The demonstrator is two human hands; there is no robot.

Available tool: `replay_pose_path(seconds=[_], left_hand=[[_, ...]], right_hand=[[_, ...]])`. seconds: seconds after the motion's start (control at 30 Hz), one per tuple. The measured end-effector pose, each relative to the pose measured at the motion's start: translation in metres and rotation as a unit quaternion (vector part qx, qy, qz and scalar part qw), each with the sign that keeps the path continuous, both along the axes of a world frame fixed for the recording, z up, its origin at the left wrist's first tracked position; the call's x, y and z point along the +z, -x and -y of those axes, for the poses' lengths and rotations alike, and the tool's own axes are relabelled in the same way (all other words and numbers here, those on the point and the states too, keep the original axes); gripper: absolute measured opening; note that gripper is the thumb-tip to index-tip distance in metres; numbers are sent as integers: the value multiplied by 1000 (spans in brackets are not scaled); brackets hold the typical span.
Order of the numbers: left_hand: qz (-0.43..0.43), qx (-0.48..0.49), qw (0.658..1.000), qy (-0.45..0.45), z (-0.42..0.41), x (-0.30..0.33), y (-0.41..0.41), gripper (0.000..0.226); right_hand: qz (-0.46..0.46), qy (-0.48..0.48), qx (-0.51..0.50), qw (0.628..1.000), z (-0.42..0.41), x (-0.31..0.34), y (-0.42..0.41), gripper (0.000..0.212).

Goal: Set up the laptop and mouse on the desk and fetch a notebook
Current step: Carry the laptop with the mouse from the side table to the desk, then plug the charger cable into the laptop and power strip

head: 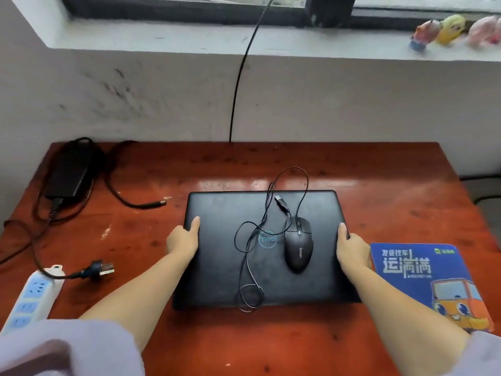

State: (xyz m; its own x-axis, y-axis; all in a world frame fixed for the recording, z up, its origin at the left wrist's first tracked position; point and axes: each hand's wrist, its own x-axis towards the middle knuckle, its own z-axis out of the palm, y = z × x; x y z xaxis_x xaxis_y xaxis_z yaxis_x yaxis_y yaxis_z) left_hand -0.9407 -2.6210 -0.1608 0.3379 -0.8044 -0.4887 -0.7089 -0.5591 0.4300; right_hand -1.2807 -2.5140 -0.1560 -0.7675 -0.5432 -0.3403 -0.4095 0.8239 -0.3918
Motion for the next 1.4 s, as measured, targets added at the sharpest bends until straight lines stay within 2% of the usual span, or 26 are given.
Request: replay_pose_path(seconds=[0.2,0.4,0.53,0.7,0.83,0.93,1.0,1.07,1.17,1.27,1.4], left_hand=[[103,-84,991,5,2,0,-4,66],[197,-179,964,13,6,10,-10,64],[175,-187,966,-14,8,10,-11,64],[163,-180,970,-30,8,8,-8,64],[157,-164,973,-37,6,7,-4,64],[141,-160,975,-57,4,15,-6,61],[123,-173,975,-59,-2,25,-12,55],[109,-197,973,-40,-13,34,-24,46],[90,-226,970,12,-33,48,-46,34],[66,-223,970,67,-41,62,-72,25],[39,-232,968,92,-27,69,-109,24]], right_hand=[[-22,-27,44,998,2,-4,5,66],[-47,-54,101,992,7,1,9,63],[-81,-79,154,982,9,2,13,59],[-162,-144,250,944,7,9,22,52],[-120,-146,246,951,10,13,22,53],[-97,-214,292,927,22,24,20,51],[-86,-227,291,926,39,36,20,46],[-120,-181,289,932,69,51,11,38],[-188,-60,321,926,113,72,-25,31],[-199,15,381,903,145,84,-84,28],[-225,79,462,854,155,72,-164,41]])
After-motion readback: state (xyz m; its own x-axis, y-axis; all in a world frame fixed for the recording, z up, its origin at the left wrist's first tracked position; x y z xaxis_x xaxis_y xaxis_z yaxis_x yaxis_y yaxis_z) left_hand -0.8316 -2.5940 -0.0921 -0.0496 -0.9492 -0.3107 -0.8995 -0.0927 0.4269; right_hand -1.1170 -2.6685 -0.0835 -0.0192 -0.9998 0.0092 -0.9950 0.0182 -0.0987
